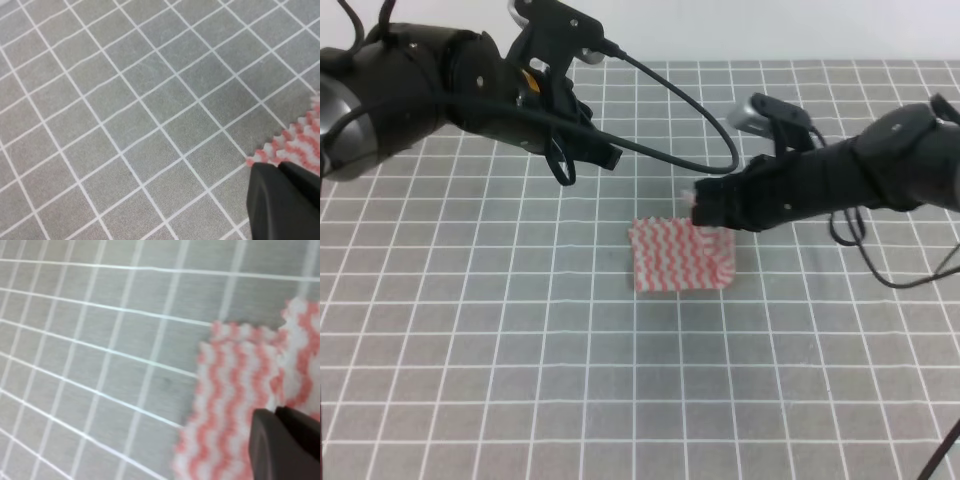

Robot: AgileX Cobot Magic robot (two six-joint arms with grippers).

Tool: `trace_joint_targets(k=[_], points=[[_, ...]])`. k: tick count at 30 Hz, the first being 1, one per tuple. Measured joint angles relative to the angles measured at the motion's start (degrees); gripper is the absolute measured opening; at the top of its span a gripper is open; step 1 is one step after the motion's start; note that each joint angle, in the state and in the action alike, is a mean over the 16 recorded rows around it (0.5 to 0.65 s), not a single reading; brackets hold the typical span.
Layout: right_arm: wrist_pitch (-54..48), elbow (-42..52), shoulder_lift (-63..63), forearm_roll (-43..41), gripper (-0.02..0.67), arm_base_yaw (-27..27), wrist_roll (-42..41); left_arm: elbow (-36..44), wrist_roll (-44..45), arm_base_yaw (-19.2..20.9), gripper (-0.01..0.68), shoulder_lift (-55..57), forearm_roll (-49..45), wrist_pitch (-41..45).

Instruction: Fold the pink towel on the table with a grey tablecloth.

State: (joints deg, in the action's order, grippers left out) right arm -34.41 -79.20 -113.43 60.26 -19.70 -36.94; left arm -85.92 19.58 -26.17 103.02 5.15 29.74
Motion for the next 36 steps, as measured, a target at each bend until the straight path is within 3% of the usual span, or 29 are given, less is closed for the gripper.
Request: trace_joint_targets(k=[23, 36], points=[[-1.80, -5.65, -7.81, 1.68, -0.002, -5.54, -0.53, -0.01, 0.01, 0.00, -0.002, 0.03, 0.25, 0.12], [-6.54, -8.88, -7.91, 1.04, 0.136, -4.92, -1.40, 0.00, 0.05, -0.01, -0.002, -0.05, 0.18, 0.64]])
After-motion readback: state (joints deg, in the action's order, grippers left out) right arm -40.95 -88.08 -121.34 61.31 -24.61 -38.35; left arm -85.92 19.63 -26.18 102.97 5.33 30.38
